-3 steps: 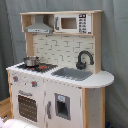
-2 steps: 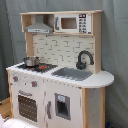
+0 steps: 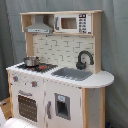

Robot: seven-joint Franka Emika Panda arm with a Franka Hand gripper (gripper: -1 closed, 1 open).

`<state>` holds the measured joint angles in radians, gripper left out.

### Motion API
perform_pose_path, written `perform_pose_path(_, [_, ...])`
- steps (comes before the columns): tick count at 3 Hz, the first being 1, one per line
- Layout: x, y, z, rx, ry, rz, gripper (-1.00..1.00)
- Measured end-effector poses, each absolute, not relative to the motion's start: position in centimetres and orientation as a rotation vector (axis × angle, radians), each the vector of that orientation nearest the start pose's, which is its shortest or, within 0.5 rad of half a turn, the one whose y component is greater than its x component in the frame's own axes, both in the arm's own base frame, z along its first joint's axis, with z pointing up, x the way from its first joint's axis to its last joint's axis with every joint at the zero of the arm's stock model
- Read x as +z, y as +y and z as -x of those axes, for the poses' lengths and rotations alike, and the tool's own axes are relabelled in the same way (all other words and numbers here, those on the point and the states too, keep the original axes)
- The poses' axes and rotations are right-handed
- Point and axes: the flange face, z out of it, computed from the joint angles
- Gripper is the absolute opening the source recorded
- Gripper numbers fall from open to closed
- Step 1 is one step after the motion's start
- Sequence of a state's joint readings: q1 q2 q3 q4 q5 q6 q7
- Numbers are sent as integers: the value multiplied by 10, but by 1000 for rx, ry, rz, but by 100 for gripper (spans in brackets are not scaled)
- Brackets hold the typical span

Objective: Play with the kitchen

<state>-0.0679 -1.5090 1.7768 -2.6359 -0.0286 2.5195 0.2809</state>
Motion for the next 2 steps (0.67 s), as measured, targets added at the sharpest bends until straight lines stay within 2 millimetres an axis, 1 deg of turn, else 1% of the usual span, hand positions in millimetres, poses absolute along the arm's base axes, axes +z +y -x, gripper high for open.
perform_pose_path(1, [238,404,-128,1157,1027,-1389,100])
perform_pose_path(2, [239,414,-142,1234,976,-1446,100])
